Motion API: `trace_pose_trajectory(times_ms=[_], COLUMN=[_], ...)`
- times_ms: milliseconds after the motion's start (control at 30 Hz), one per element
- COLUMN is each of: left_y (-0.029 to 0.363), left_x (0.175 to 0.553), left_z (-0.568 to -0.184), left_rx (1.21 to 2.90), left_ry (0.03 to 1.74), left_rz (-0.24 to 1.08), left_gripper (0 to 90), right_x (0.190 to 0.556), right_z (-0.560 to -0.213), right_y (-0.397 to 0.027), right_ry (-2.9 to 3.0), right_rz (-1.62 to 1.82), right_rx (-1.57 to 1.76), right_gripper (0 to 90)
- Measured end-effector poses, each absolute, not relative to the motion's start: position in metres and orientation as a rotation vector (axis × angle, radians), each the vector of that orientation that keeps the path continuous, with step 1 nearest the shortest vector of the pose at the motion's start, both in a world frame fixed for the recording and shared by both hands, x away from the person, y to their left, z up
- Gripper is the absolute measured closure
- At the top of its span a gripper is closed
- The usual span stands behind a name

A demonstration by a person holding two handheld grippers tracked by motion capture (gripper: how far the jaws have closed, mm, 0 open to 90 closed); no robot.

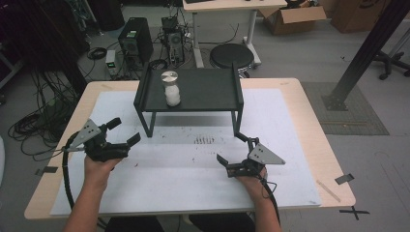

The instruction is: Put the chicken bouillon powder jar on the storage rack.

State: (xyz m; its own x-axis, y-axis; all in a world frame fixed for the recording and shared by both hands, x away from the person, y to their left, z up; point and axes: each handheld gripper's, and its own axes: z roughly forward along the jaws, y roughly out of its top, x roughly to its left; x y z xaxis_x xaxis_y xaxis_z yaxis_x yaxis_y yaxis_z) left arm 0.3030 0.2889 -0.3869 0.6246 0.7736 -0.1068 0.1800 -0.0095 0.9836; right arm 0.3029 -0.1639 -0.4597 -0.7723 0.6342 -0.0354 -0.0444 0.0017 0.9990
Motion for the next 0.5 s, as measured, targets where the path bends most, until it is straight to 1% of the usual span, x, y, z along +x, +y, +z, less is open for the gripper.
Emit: trace_pose_trajectory(times_ms=[500], left_y=[0.295], left_x=[0.297], left_z=[-0.422], left_rx=[1.509], left_ry=[0.825], left_rz=[0.574], left_gripper=[0.2], right_x=[0.303], right_z=[-0.46], right_y=[-0.164], right_ry=[1.797], right_rz=[1.819], right_rx=[0.602], right_gripper=[0.0])
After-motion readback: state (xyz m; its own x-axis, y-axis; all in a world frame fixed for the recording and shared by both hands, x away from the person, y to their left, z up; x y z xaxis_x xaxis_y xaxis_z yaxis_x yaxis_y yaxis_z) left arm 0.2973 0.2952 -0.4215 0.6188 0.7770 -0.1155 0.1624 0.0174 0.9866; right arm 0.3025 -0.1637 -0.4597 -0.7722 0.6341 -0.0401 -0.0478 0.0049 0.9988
